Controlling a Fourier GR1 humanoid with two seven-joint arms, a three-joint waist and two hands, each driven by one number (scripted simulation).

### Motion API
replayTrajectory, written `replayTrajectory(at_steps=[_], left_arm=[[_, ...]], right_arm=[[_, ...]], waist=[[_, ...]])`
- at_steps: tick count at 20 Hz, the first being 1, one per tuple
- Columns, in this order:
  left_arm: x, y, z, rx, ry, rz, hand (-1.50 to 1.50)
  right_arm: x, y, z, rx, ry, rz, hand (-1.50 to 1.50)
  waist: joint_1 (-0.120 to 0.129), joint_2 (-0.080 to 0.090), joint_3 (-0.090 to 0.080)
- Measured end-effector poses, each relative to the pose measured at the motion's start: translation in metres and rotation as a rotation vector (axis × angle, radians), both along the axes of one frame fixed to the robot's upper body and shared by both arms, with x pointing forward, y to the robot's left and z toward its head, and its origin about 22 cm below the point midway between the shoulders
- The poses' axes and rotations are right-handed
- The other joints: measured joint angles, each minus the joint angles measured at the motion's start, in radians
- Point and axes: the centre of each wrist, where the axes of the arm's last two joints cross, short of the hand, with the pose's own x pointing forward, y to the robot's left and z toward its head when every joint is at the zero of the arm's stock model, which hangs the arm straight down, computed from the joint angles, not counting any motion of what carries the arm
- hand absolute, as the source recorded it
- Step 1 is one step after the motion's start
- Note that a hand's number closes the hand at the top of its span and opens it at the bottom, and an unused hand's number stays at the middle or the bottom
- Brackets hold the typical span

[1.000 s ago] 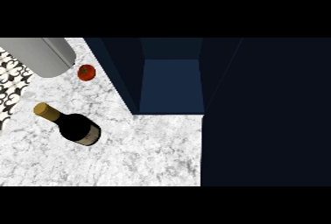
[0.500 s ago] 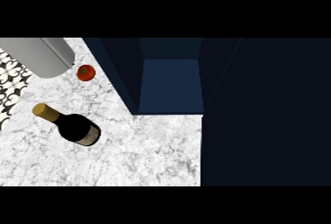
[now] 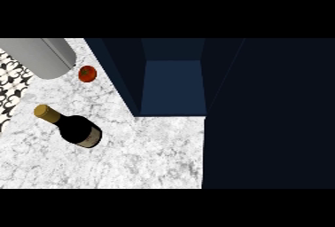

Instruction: Pick up the wine, place it into the cabinet and close the cabinet

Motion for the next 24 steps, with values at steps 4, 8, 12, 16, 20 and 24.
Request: replayTrajectory(at_steps=[4, 8, 12, 16, 20, 24], left_arm=[[-0.003, 0.005, 0.001, 0.0, -0.013, 0.034, -1.5], [-0.004, 0.012, 0.006, 0.017, -0.033, 0.062, -1.5], [-0.007, 0.018, 0.001, 0.024, -0.045, 0.094, -1.5], [-0.006, 0.023, -0.01, 0.04, -0.018, 0.113, -1.5], [-0.002, 0.03, -0.027, 0.063, 0.003, 0.121, -1.5], [0.005, 0.034, -0.057, 0.077, 0.031, 0.123, -1.5]], right_arm=[[0.001, 0.001, 0.003, -0.005, -0.002, -0.003, -1.5], [0.0, 0.002, 0.003, -0.001, 0.003, -0.006, -1.5], [0.001, -0.001, 0.004, -0.012, -0.009, -0.026, -1.5], [0.0, -0.004, 0.003, -0.01, -0.015, -0.043, -1.5], [0.003, -0.005, 0.005, -0.014, -0.015, -0.049, -1.5], [0.003, -0.007, 0.001, -0.017, -0.022, -0.042, -1.5]], waist=[[-0.002, 0.0, 0.0], [-0.005, -0.001, 0.0], [-0.008, 0.0, 0.0], [-0.01, 0.002, 0.0], [-0.009, 0.004, 0.0], [-0.011, 0.005, 0.0]])
